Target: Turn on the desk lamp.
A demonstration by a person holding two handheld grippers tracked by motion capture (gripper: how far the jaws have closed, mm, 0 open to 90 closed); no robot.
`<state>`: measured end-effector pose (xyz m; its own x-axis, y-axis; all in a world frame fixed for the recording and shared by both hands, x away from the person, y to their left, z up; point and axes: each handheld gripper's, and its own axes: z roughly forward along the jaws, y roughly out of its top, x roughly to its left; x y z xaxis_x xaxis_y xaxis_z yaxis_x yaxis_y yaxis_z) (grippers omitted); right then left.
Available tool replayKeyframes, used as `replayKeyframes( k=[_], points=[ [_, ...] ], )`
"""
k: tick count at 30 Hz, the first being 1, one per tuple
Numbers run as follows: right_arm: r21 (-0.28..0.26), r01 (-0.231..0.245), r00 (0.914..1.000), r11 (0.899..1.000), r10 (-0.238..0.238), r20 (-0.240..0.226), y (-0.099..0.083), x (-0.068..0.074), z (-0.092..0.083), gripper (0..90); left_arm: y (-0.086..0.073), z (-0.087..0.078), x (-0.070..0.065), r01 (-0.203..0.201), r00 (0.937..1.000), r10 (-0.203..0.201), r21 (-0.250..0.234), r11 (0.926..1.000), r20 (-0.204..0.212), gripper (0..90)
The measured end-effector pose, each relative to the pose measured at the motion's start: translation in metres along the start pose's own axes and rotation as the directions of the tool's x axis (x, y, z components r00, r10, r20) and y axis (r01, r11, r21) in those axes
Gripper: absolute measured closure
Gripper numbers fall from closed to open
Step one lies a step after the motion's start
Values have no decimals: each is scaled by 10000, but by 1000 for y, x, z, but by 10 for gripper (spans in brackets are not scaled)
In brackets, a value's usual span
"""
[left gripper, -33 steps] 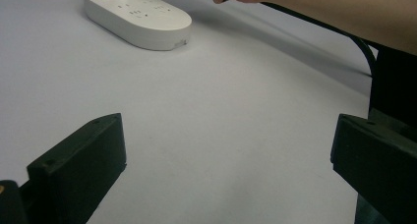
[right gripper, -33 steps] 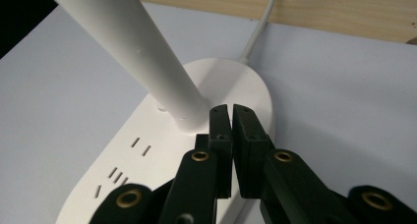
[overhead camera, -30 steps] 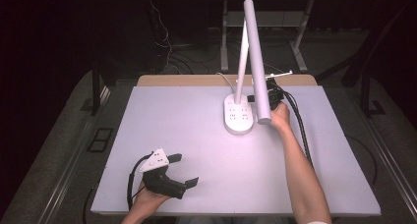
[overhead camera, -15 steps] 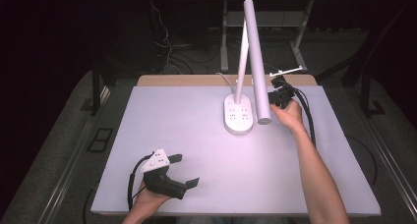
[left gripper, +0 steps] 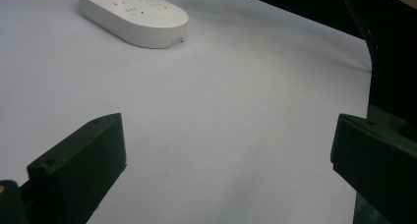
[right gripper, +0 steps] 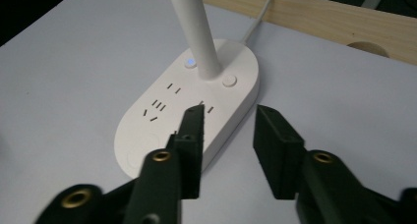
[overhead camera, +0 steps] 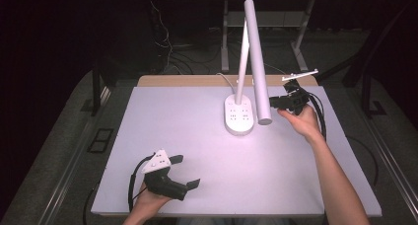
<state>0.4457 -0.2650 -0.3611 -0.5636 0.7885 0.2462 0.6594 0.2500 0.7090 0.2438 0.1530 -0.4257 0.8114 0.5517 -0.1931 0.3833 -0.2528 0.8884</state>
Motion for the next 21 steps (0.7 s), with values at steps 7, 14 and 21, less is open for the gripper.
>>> replayKeyframes(
  k=[7, 14, 21],
  points=[
    [-395, -16, 10000, 9992, 18, 52, -13, 14, -21, 183, 0, 0, -1, -43, 10000, 43, -16, 10000, 40, 0],
    [-604, 78, 10000, 9981, -78, 2, -34, 28, -41, 3, 0, 1, -2, -44, 10000, 44, -35, 10000, 38, 0],
    [-962, 58, 9996, 9953, -84, -267, -58, 39, -59, 3, 1, 0, -2, -67, 10000, 67, -52, 10000, 38, 0]
  ],
)
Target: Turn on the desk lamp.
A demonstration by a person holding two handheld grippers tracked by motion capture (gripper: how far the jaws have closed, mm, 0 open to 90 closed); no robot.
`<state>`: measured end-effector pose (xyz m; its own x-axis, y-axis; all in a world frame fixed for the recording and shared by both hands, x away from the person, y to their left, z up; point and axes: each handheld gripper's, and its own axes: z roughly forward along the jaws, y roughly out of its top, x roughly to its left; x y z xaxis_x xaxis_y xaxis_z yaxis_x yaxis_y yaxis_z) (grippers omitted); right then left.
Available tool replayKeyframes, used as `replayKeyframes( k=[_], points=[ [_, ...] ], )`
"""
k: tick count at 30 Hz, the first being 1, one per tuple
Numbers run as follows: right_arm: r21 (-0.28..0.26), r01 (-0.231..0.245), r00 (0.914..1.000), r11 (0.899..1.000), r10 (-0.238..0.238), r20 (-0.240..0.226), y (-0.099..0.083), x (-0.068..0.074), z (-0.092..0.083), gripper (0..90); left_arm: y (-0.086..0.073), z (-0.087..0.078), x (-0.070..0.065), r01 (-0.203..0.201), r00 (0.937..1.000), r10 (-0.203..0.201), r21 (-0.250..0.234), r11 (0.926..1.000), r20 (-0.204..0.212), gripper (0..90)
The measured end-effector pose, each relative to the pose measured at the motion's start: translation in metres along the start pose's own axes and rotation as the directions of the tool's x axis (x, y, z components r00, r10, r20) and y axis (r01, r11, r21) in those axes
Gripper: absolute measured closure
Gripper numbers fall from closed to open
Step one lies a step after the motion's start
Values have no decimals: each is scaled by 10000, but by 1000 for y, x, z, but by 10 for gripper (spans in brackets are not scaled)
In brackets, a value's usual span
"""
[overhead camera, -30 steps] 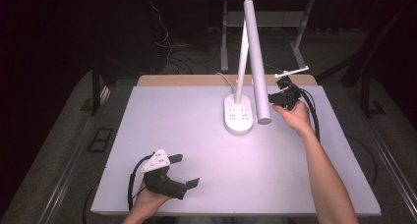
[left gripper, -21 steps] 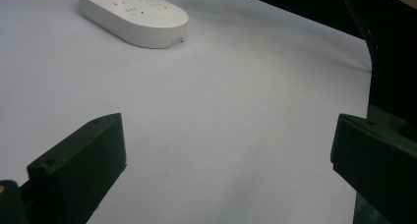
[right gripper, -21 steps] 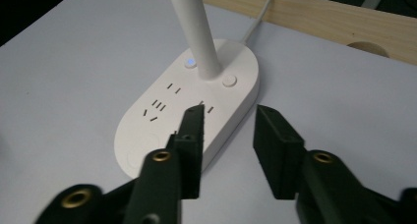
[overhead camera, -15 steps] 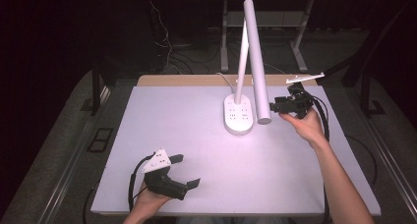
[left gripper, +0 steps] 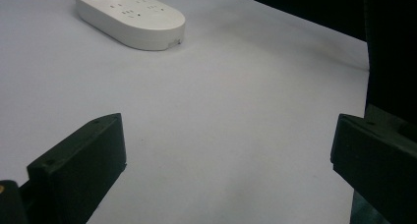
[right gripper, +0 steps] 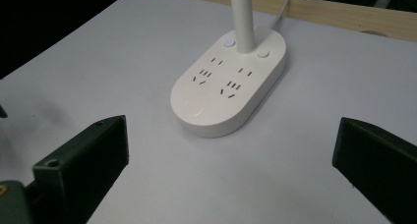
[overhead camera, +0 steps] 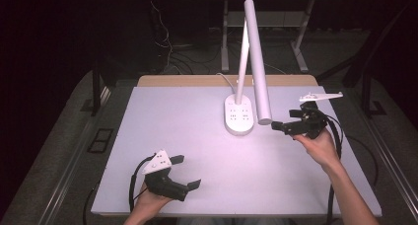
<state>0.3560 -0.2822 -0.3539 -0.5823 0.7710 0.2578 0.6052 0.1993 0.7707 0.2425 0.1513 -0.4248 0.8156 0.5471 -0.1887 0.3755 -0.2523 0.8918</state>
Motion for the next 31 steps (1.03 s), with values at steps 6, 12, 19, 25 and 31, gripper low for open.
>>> replayKeyframes(
  k=[6, 12, 19, 25, 31],
  points=[
    [-236, 32, 10000, 9997, -33, -17, -22, 10, -14, 3, 0, 0, 0, 12, 10000, -12, -20, 10000, -56, 0],
    [-503, -48, 9998, 9987, 39, -182, -45, 17, -25, 3, 0, 0, 0, 6, 10000, -6, -11, 10000, -42, 0],
    [-844, -107, 9996, 9964, 83, -283, -71, 27, -30, 3, 0, 0, 0, -23, 10000, 23, 40, 10000, -32, 0],
    [-930, -1, 9997, 9957, -20, -229, -91, 35, -29, 4, 0, 0, 0, -11, 10000, 11, 37, 10000, -47, 0],
    [-884, 129, 9999, 9960, -130, -8, -109, 40, -26, 4, 0, 1, 0, 0, 10000, 0, 58, 10000, -43, 0]
  ],
)
